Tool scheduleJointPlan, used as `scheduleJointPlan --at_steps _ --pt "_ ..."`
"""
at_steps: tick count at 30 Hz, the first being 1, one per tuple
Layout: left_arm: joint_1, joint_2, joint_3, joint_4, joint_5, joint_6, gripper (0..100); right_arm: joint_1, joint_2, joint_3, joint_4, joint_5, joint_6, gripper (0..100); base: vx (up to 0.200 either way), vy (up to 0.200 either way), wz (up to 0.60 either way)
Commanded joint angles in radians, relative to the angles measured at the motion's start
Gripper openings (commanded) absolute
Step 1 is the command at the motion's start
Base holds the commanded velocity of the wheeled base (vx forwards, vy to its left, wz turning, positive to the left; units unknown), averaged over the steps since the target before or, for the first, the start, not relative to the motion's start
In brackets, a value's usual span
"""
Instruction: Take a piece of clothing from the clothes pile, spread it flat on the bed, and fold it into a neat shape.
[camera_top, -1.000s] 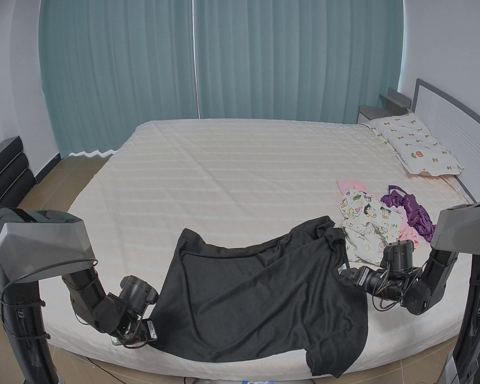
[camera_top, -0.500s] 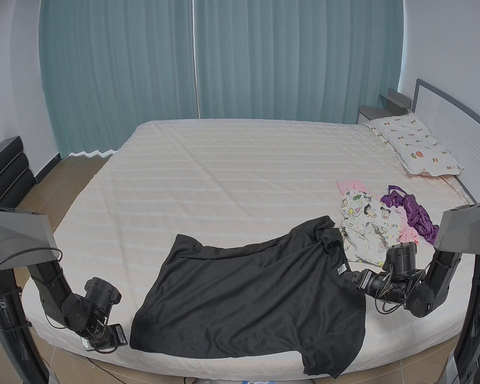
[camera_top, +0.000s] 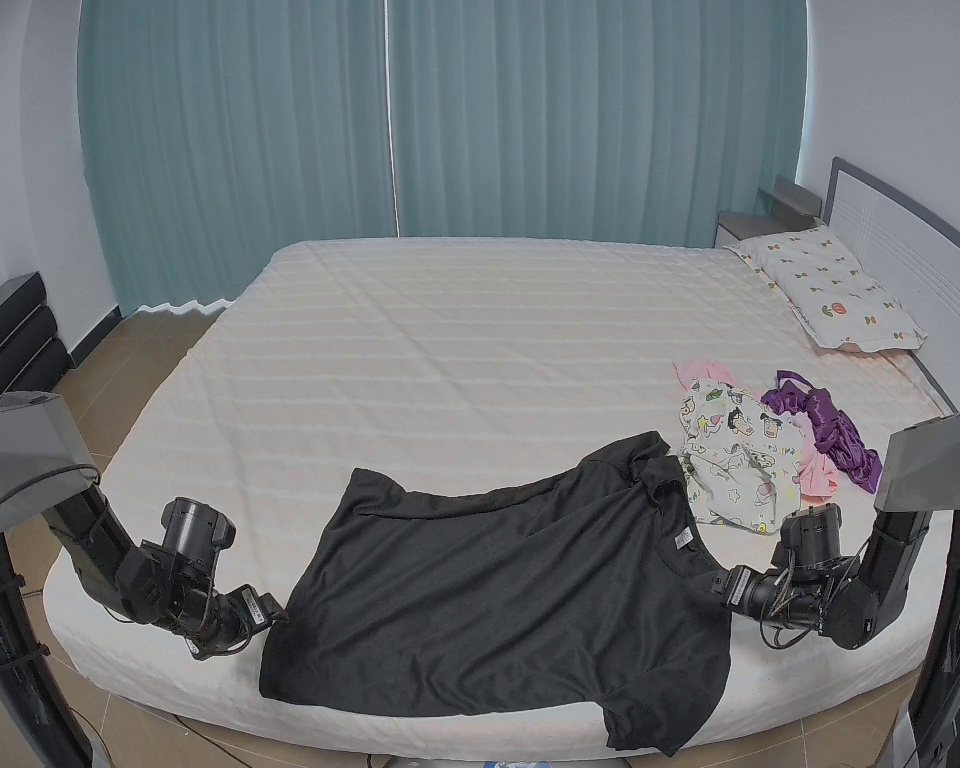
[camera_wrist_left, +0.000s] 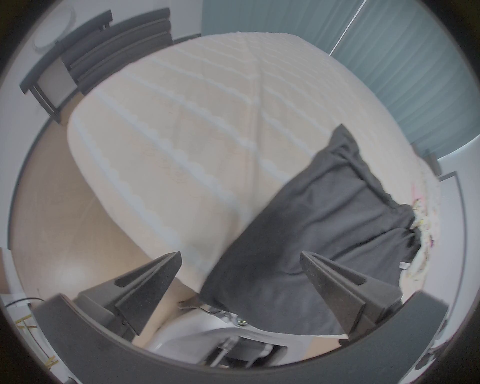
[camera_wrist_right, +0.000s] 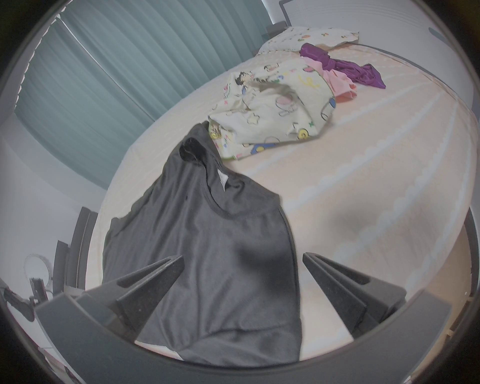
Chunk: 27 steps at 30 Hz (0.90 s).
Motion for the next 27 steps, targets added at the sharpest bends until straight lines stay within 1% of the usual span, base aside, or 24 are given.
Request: scheduleJointPlan --at_steps 1,2,6,7,9,10,12,15,20,27 --pt "-0.024 -0.036 -0.007 -0.001 -0.043 -0.043 100 -0.026 -0.006 0.078 -0.012 0.030 -0.018 100 0.000 0.000 0.00" --pt "-0.026 -0.036 -0.006 -0.004 -0.044 -0.049 100 -0.026 -0.003 0.092 -0.022 0.036 -0.018 100 0.000 0.000 0.00" --pt "-0.037 -0.029 0.010 -0.007 -0.055 -0.054 100 -0.020 0.029 0.138 -0.068 0.053 -0.020 100 -0.200 0.000 0.00" --pt "-0.037 -0.030 0.029 -0.009 -0.086 -0.051 100 -0.010 0.078 0.158 -0.116 0.050 -0.028 100 -0.200 0.000 0.00" --pt "-0.037 -0.030 0.039 -0.009 -0.115 -0.051 100 0.005 0.123 0.164 -0.166 0.044 -0.031 100 -0.100 0.000 0.00" --pt "-0.037 -0.030 0.039 -0.009 -0.115 -0.051 100 0.005 0.123 0.164 -0.166 0.044 -0.031 100 0.000 0.000 0.00" --pt "-0.037 -0.025 0.049 -0.009 -0.143 -0.048 100 0.028 0.198 0.172 -0.297 0.039 -0.029 100 0.000 0.000 0.00" --pt "-0.032 -0.024 0.049 -0.021 -0.144 -0.054 100 0.054 0.241 0.179 -0.390 0.039 -0.029 100 0.000 0.000 0.00" --pt "-0.027 -0.004 0.060 -0.081 -0.143 -0.056 100 0.083 0.242 0.161 -0.407 0.039 -0.021 100 0.000 0.000 0.00" --pt "-0.027 0.013 0.062 -0.101 -0.141 -0.056 100 0.091 0.250 0.142 -0.403 0.039 -0.023 100 0.000 0.000 0.00"
